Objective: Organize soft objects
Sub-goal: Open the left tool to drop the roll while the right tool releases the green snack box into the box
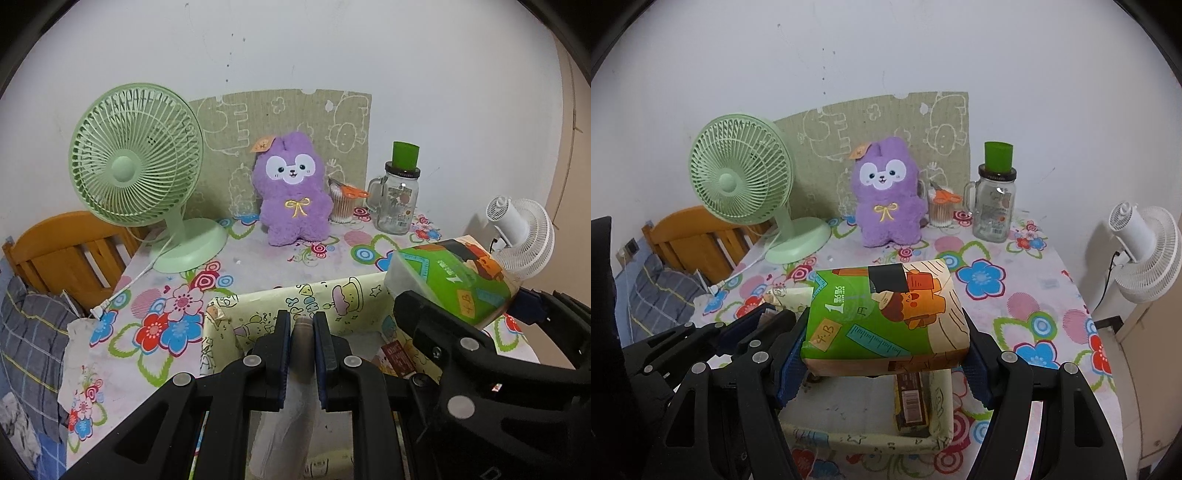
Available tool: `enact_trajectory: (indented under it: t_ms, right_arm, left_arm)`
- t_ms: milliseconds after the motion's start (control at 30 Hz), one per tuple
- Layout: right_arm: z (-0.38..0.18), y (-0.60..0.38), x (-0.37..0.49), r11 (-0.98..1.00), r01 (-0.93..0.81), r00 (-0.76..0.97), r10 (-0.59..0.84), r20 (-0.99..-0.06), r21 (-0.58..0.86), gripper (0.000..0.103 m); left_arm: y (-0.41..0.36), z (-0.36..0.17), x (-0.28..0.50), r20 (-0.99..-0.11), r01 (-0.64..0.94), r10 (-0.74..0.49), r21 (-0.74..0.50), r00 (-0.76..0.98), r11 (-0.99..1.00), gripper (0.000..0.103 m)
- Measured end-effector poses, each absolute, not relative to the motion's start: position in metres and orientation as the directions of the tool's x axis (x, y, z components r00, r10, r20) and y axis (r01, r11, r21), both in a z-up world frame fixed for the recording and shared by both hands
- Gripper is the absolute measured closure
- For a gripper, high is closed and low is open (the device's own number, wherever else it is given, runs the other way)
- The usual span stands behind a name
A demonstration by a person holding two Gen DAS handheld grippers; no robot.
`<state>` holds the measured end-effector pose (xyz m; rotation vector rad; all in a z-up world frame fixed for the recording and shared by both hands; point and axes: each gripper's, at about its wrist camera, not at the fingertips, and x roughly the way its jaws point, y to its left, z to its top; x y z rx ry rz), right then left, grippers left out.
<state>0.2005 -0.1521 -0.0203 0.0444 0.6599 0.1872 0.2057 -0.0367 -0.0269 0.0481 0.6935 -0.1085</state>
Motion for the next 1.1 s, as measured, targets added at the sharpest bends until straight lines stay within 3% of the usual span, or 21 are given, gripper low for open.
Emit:
enact_trajectory:
  t_ms: [133,167,200,300,367,567,667,800,1100]
  right_arm:
    - [-0.026,-0.151,0.209,0.982,-0.16,0.764,0.186,-0.618,0.098,0.029]
    - [-0.028,-0.15,0.211,0.982,-0.16,0.761,0.185,-0.622,0.097,0.029]
    - [-0.03,-0.149,0.213,0.982,-0.161,0.758,0.186,-0.626,0.097,0.029]
    - [-0.036,-0.146,0.219,0.981,-0.168,0.744,0.193,-0.639,0.1,0.029]
    - [-0.039,-0.144,0.222,0.98,-0.174,0.738,0.197,-0.645,0.1,0.029]
    - [-0.049,-0.138,0.23,0.974,-0.197,0.713,0.221,-0.665,0.112,0.027]
    - [-0.054,-0.134,0.232,0.973,-0.203,0.7,0.225,-0.678,0.113,0.025]
    - [-0.058,-0.132,0.233,0.973,-0.2,0.692,0.221,-0.687,0.111,0.013]
    - [-0.058,-0.13,0.222,0.975,-0.198,0.697,0.212,-0.685,0.1,0.01]
  left_arm:
    - [-0.036,-0.036,0.215,-0.658,0.113,-0.082,0.005,0.748,0.994,0.089]
    - [-0.037,-0.038,0.216,-0.662,0.117,-0.083,0.008,0.745,0.993,0.075]
    - [-0.037,-0.04,0.217,-0.664,0.121,-0.081,0.015,0.743,0.993,0.068]
    - [-0.04,-0.044,0.218,-0.666,0.12,-0.06,0.044,0.744,0.992,0.06]
    - [-0.038,-0.046,0.219,-0.672,0.116,-0.054,0.048,0.739,0.992,0.041]
    - [-0.034,-0.053,0.22,-0.684,0.106,-0.035,0.062,0.729,0.992,0.023]
    - [-0.032,-0.055,0.22,-0.69,0.104,-0.031,0.065,0.723,0.992,0.018]
    - [-0.029,-0.057,0.218,-0.696,0.095,-0.025,0.062,0.717,0.994,0.014]
    - [-0.027,-0.057,0.205,-0.693,0.1,-0.033,0.056,0.72,0.993,0.008]
